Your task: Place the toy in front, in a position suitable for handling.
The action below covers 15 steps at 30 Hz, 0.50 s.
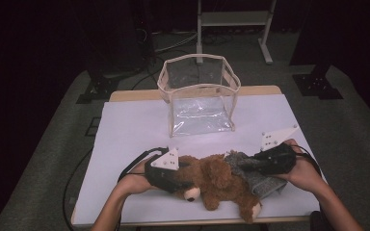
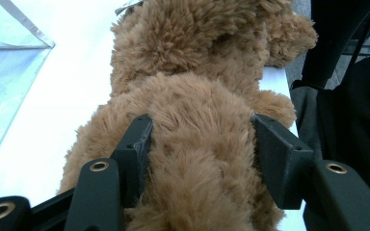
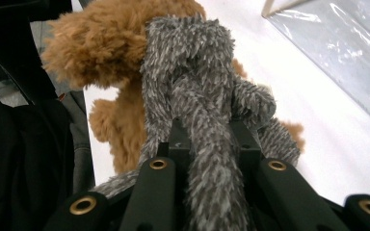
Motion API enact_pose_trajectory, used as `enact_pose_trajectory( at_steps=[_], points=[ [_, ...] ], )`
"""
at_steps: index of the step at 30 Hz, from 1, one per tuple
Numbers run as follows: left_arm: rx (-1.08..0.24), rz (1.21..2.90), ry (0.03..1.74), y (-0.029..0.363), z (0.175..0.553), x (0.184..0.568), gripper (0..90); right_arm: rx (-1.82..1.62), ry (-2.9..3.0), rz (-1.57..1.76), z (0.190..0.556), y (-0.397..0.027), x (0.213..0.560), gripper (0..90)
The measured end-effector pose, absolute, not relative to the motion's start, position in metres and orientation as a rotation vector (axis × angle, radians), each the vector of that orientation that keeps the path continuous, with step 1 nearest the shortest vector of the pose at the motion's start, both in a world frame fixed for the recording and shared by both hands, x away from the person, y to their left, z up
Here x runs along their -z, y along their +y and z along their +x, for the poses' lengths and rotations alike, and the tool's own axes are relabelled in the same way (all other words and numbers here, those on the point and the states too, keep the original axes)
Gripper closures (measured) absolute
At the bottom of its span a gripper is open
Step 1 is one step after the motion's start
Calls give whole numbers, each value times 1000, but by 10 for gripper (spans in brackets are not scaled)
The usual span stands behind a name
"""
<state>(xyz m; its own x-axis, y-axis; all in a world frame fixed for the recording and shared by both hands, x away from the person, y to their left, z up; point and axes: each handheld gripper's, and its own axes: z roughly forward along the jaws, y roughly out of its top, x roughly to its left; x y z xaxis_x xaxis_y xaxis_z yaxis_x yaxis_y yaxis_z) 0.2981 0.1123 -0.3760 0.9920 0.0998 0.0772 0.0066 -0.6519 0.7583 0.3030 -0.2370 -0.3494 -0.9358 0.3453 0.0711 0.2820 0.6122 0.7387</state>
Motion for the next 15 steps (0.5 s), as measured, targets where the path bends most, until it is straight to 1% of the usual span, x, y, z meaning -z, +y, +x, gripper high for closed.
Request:
enact_pose_trajectory(
  at_steps=[10,15],
  points=[
    [-133,2272,73,113,298,376,438,-1374,2676,721,291,-288,373,753],
    [-136,2274,80,112,300,376,434,-1383,2640,739,288,-297,367,753]
  ],
)
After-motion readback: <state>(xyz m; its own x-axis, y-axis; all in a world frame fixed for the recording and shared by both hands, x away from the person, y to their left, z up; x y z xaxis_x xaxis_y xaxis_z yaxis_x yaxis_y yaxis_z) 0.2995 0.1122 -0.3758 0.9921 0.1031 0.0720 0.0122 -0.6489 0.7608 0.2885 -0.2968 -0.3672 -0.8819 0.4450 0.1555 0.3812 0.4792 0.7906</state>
